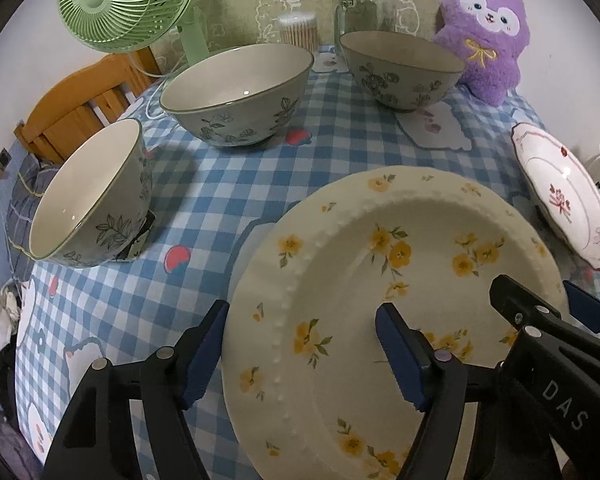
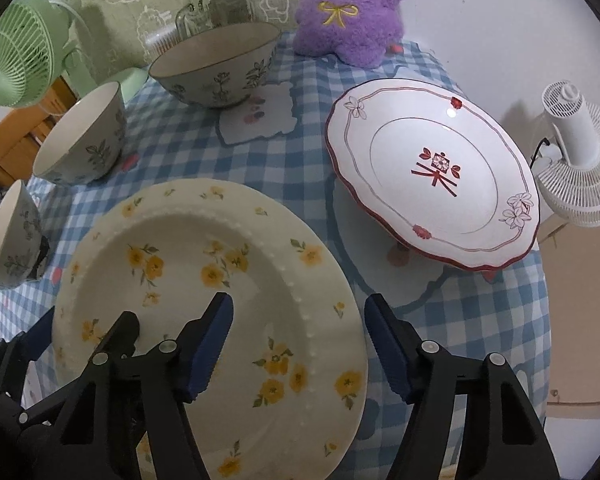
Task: Organize plates and bowls
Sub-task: 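Lift the beaded-rim plate off the cloth with both grippers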
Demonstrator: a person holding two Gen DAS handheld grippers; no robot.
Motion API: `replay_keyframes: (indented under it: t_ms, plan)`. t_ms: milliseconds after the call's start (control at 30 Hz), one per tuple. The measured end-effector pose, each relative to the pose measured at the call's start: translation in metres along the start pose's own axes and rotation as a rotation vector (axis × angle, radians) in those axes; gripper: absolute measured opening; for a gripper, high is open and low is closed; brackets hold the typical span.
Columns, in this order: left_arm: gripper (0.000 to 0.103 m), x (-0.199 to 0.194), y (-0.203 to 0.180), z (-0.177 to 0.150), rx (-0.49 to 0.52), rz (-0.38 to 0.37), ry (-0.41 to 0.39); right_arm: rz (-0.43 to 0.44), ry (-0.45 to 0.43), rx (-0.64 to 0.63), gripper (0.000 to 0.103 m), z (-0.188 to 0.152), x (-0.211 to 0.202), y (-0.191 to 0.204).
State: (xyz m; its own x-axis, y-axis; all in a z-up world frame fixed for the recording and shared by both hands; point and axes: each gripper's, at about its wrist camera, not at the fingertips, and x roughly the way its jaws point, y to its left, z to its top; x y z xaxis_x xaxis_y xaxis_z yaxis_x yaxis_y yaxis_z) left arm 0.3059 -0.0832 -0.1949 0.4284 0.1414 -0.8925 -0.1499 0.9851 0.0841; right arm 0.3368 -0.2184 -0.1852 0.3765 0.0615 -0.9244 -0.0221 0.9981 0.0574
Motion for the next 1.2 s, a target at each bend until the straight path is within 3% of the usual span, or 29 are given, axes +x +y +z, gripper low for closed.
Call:
replay_keyframes:
  t_ms: [600, 900, 1200]
  plan:
    - [0.076, 0.003, 0.000, 0.002, 0.021, 0.001, 0.003, 0.011, 0.044, 0.022, 0.071, 0.001, 0.012, 0.002]
    - [0.074, 0.003, 0.005, 0.002, 0.023, -0.035, 0.025, -0.003, 0.061, 0.024, 0.071, 0.001, 0.009, 0.006]
    - [0.071, 0.001, 0.020, -0.002, -0.006, -0.029, 0.045, 0.033, 0.066, 0.021, 0.071, -0.005, 0.003, 0.018]
